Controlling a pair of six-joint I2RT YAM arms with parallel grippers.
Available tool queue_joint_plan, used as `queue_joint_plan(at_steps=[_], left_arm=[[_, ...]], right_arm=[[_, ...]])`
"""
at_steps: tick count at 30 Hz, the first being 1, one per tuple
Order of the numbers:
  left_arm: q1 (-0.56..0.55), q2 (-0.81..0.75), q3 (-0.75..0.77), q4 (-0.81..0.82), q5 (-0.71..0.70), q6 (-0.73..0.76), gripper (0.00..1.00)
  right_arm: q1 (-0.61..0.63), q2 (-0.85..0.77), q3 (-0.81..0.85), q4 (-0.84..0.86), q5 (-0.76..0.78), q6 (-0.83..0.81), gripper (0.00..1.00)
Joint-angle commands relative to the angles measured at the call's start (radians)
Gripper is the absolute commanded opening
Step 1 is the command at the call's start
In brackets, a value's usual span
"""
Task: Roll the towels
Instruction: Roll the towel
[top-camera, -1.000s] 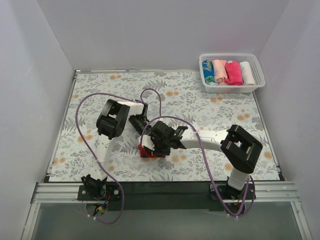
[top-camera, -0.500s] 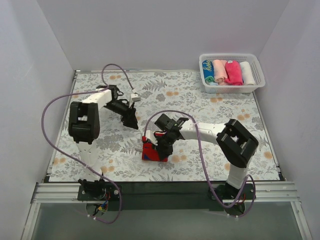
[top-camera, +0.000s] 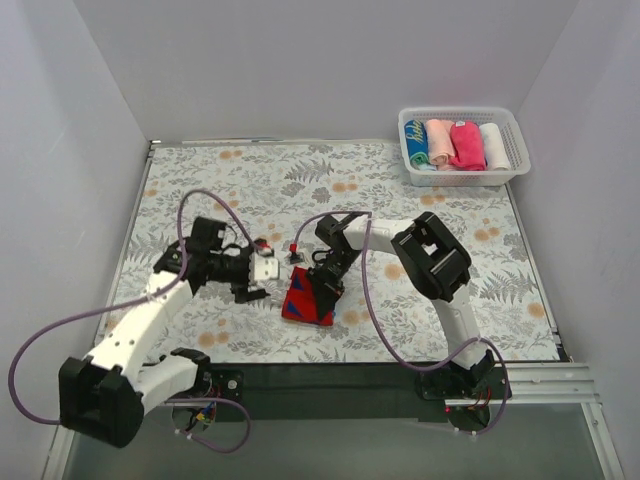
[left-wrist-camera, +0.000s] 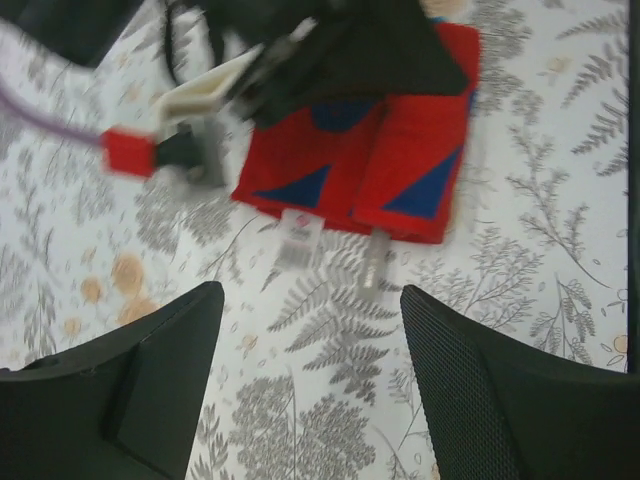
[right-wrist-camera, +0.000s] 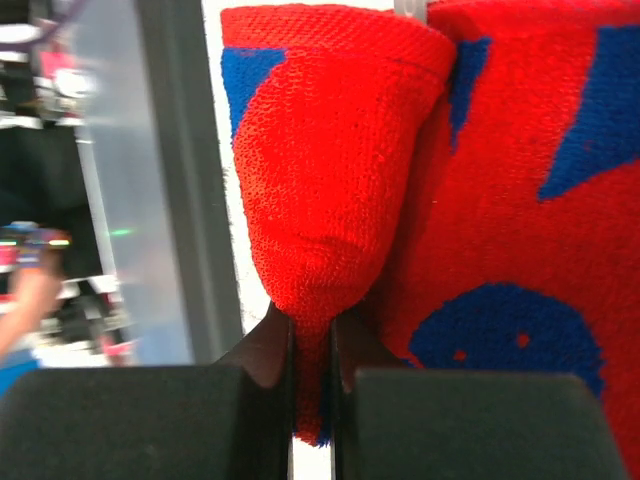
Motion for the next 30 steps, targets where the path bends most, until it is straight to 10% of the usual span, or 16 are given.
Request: queue_joint_plan(at_steps=[1, 13, 20, 25, 30], left_arm=[[-0.141, -0.124, -0.143, 0.117, -0.122, 0.064, 0.68], [-0.596, 0.047, -0.246, 0.401, -0.366, -0.031, 0.6], [-0.63, 0.176, -0.263, 0.495, -0.463, -0.047, 0.52], [-0.631, 0.226, -0.264, 0.455, -0.463, -0.059, 0.28], [-0.63, 0.306, -0.226, 0.322, -0.42, -0.123, 0.08]], right_arm=[[-0.005, 0.09, 0.031, -0.111, -0.044, -0.045, 0.01], [-0.046, 0.22, 0.094, -0.165, -0.061, -0.089, 0.01], [-0.051, 0.237, 0.114, -0.199, -0.067, -0.11, 0.01], [-0.063, 0.212, 0.115, -0.211, -0.066, -0.111, 0.02], [-0.117, 0.156, 0.124, -0.228, -0.028, -0.097, 0.3]])
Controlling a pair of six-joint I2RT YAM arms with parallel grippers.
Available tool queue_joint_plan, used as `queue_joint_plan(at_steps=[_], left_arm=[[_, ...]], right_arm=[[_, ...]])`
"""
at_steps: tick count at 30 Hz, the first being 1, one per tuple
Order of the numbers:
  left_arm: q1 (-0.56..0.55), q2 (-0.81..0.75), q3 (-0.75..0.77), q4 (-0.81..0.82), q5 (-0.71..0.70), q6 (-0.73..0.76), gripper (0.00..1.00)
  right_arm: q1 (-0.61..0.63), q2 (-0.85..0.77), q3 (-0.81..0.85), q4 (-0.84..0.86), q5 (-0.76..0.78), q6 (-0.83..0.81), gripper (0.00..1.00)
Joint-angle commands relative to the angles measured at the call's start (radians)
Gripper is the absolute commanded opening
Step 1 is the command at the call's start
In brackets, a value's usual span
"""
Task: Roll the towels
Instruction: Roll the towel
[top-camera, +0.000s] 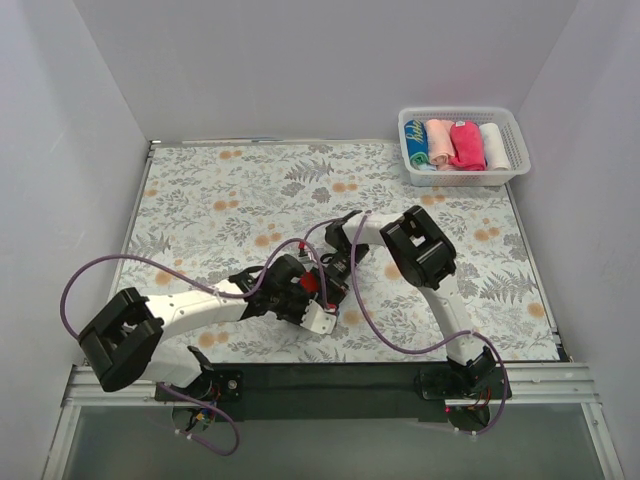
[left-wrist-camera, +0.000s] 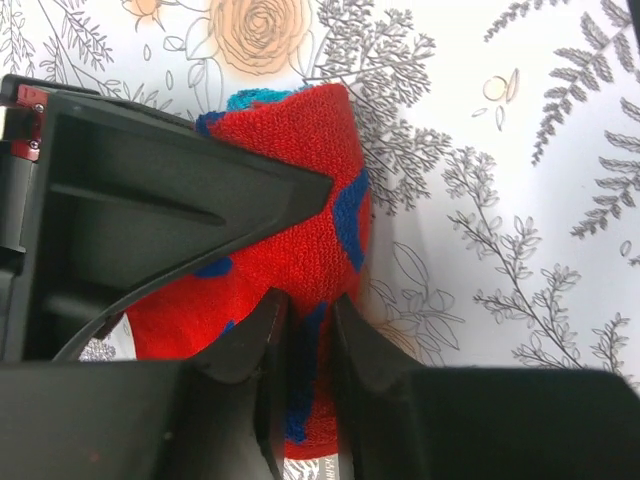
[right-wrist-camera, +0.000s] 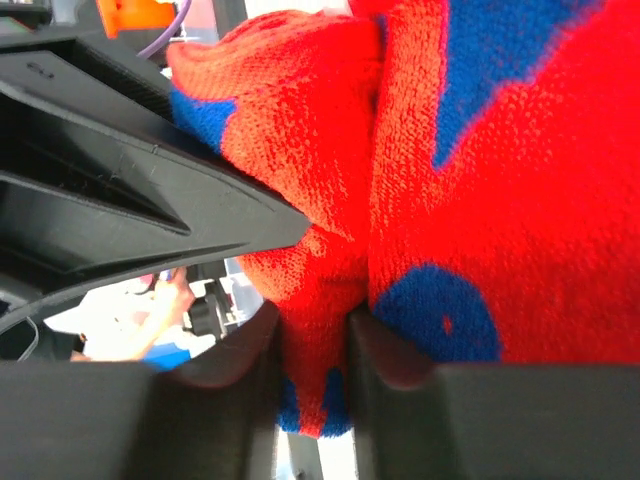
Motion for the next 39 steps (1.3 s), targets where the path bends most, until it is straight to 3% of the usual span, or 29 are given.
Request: queue_joint_plan(at_steps=[1, 3, 6, 11, 16, 23, 28, 35, 39], left_arm=[[0.0, 0.077, 0.008, -0.17, 0.014, -0.065, 0.07], [0.001, 0.092, 0.026, -0.22, 0.055, -0.079, 0.03], [0.01, 0.109, 0.08, -0.285, 0.113, -0.104, 0.0], [0.058, 0.193, 0.209, -0.436, 0.244, -0.096, 0.0], [0.148, 0.358, 0.391, -0.615, 0.373, -0.064, 0.08], [0.283, 0.62, 0.594, -0.736, 0.473, -0.024, 0.1], [0.363, 0.784, 0.704, -0.816, 0.52, 0.05, 0.09], [0.406, 0.841, 0.735, -0.751, 0.532, 0.054, 0.04], [0.414, 0.862, 0.75, -0.757, 0.539, 0.059, 0.04]], right_arm=[[-0.053, -0.057, 0.015, 0.003, 0.165, -0.04, 0.35], [-0.092, -0.078, 0.026, -0.005, 0.2, -0.032, 0.49], [-0.147, -0.138, 0.038, -0.016, 0.248, -0.03, 0.61], [-0.227, -0.277, 0.032, -0.004, 0.3, -0.038, 0.71], [-0.261, -0.464, -0.087, 0.114, 0.366, 0.005, 0.79], [-0.258, -0.655, -0.216, 0.205, 0.414, 0.037, 0.82], [-0.187, -0.721, -0.247, 0.231, 0.463, 0.034, 0.74], [0.053, -0.724, -0.278, 0.36, 0.615, 0.054, 0.72], [0.163, -0.715, -0.347, 0.533, 0.76, 0.05, 0.75]])
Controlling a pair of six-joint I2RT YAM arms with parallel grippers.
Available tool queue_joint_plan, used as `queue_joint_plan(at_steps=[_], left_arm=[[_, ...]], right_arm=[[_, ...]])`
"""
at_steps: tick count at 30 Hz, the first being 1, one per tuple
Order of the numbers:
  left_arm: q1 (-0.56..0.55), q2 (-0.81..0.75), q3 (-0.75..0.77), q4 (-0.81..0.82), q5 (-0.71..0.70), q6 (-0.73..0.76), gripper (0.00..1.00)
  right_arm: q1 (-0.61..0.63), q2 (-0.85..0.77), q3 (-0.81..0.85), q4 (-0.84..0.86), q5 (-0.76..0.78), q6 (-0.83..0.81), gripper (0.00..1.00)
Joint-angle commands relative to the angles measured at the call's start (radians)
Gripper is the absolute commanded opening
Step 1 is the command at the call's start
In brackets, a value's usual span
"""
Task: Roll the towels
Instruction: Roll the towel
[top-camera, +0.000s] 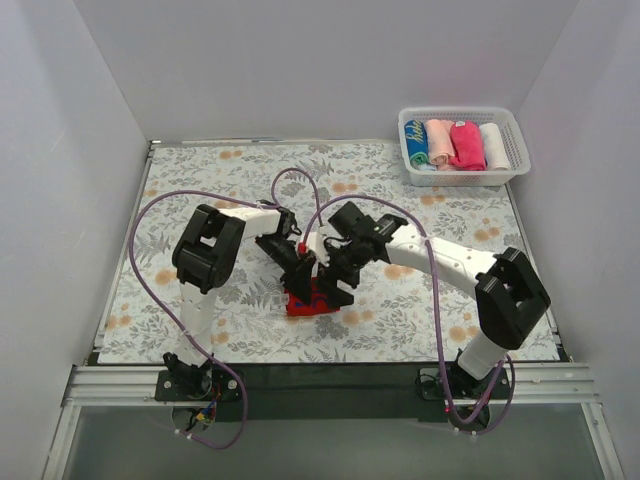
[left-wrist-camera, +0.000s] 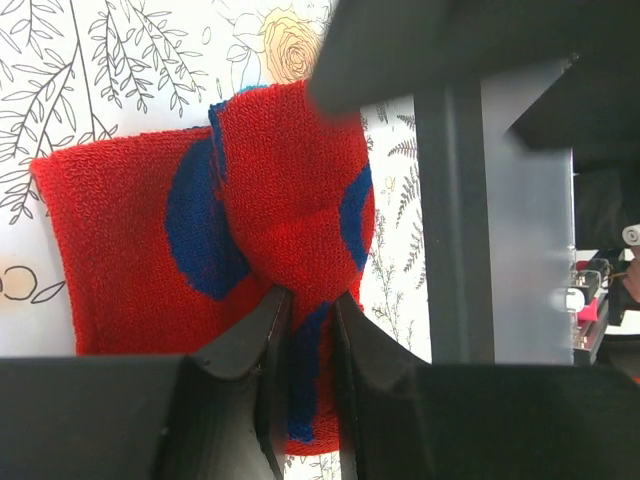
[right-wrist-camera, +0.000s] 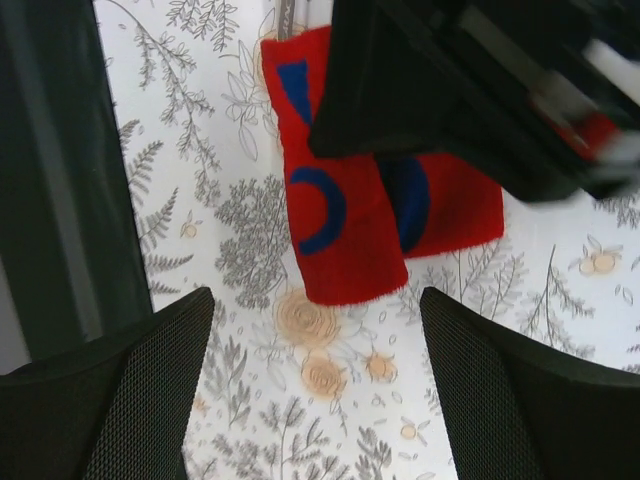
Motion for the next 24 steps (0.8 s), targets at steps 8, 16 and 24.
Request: queue_joint_plan(at_steps=[8, 16, 24], left_arm=[[0.024, 0.05, 0.023, 0.115, -0.153, 0.088, 0.09], [0.054, 0.039, 0.032, 0.128, -0.142, 0.096, 0.16], [0.103, -0.059, 0.087, 0.181, -0.114, 0.008, 0.38]], right_arm=[[0.173, -0.019, -0.212, 0.418, 0.304, -0.083, 0.75], [0.201, -0.003, -0.321, 0.543, 0.287, -0.141, 0.33], [0.201, 0.005, -0.315, 0.426, 0.18, -0.149, 0.01]])
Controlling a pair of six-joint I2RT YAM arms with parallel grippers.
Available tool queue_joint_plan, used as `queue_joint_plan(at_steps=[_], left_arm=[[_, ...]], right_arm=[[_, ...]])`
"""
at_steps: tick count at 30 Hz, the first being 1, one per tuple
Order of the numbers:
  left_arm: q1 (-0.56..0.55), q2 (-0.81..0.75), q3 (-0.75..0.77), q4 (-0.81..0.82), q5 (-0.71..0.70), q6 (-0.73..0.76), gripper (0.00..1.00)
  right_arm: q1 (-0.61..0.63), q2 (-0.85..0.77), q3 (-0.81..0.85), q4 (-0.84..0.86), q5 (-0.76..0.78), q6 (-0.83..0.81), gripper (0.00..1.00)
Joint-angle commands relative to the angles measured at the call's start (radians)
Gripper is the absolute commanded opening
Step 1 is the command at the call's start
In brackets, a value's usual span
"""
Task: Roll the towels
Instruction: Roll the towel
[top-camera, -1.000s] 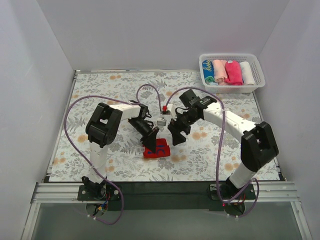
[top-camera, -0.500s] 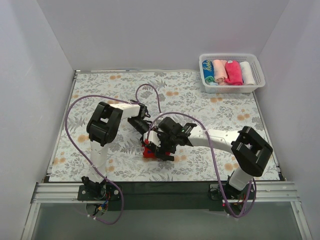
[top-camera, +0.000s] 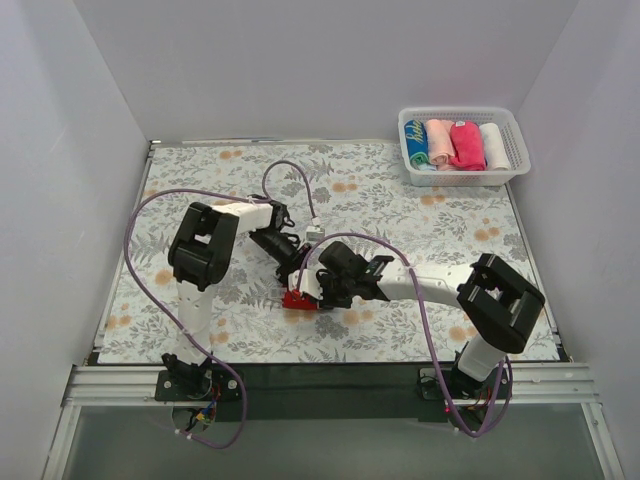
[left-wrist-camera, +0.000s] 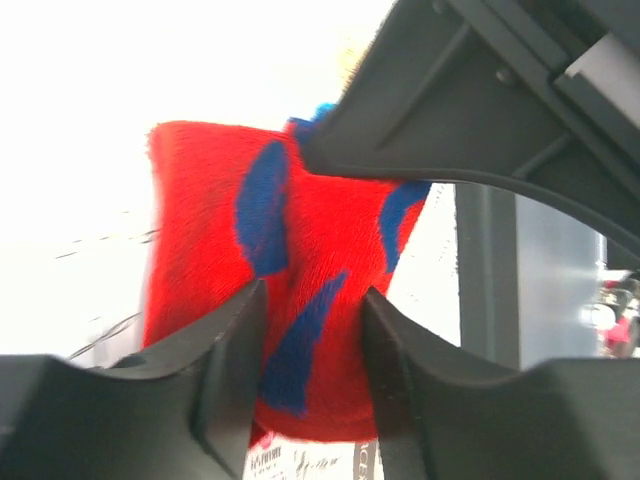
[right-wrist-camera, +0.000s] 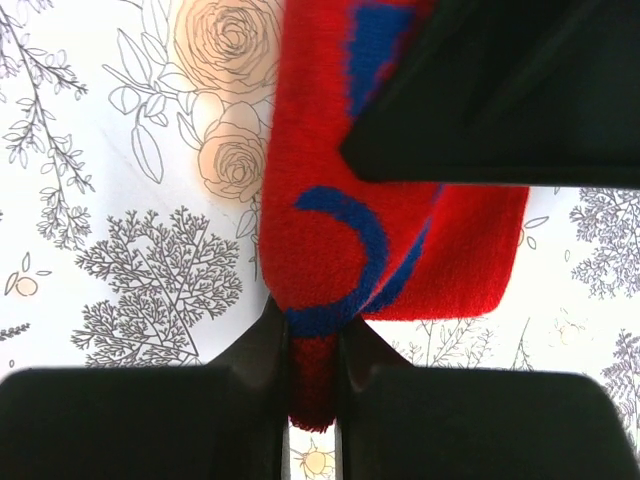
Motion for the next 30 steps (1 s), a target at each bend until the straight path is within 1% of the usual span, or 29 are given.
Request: queue_joint_plan(at_steps=[1, 3, 7, 9, 12, 13, 15, 16, 18, 19, 20, 21, 23, 30], left_arm=[[0.068, -0.08, 0.064, 0.16, -0.097, 0.009, 0.39], [0.092, -0.114, 0.076, 0.121, -0.066, 0.015, 0.42], [0.154, -0.152, 0.09, 0.039, -0.008, 0.029, 0.43], [0.157, -0.159, 0.081, -0.014, 0.014, 0.046, 0.43], [0.158, -0.165, 0.044, -0.001, 0.011, -0.002, 0.42], [0.158, -0.169, 0.03, 0.015, -0.006, -0.056, 0.37], [0.158, -0.178, -0.019, 0.08, -0.047, -0.11, 0.3], [0.158, -0.189, -0.037, 0.106, -0.084, -0.135, 0.24], [0.157, -0.211, -0.078, 0.156, -0.129, -0.167, 0.19], [0.157, -0.188, -0.077, 0.141, -0.121, -0.161, 0.13], [0.157, -0.168, -0.071, 0.078, -0.111, -0.12, 0.1], [0.157, -0.15, -0.067, 0.055, -0.1, -0.112, 0.08], [0.157, -0.12, -0.076, 0.051, -0.104, -0.114, 0.02], [0.155, -0.067, -0.091, 0.13, -0.187, -0.192, 0.0]], right_arm=[[0.015, 0.002, 0.003, -0.074, -0.12, -0.012, 0.01], [0.015, 0.002, 0.013, -0.117, -0.129, -0.01, 0.01], [0.015, 0.029, 0.047, -0.162, -0.134, 0.008, 0.01], [0.015, 0.054, 0.078, -0.185, -0.132, 0.011, 0.01], [0.016, 0.08, 0.115, -0.203, -0.121, 0.015, 0.01], [0.018, 0.083, 0.124, -0.208, -0.117, 0.014, 0.01], [0.016, 0.094, 0.136, -0.223, -0.106, 0.008, 0.01], [0.016, 0.097, 0.144, -0.225, -0.103, 0.008, 0.01], [0.016, 0.107, 0.151, -0.24, -0.097, 0.002, 0.01], [0.016, 0.109, 0.158, -0.245, -0.095, 0.002, 0.01], [0.016, 0.111, 0.161, -0.252, -0.094, 0.001, 0.01], [0.016, 0.115, 0.162, -0.254, -0.092, -0.001, 0.01], [0.018, 0.117, 0.165, -0.259, -0.088, -0.002, 0.01], [0.033, 0.132, 0.197, -0.281, -0.095, -0.015, 0.01]])
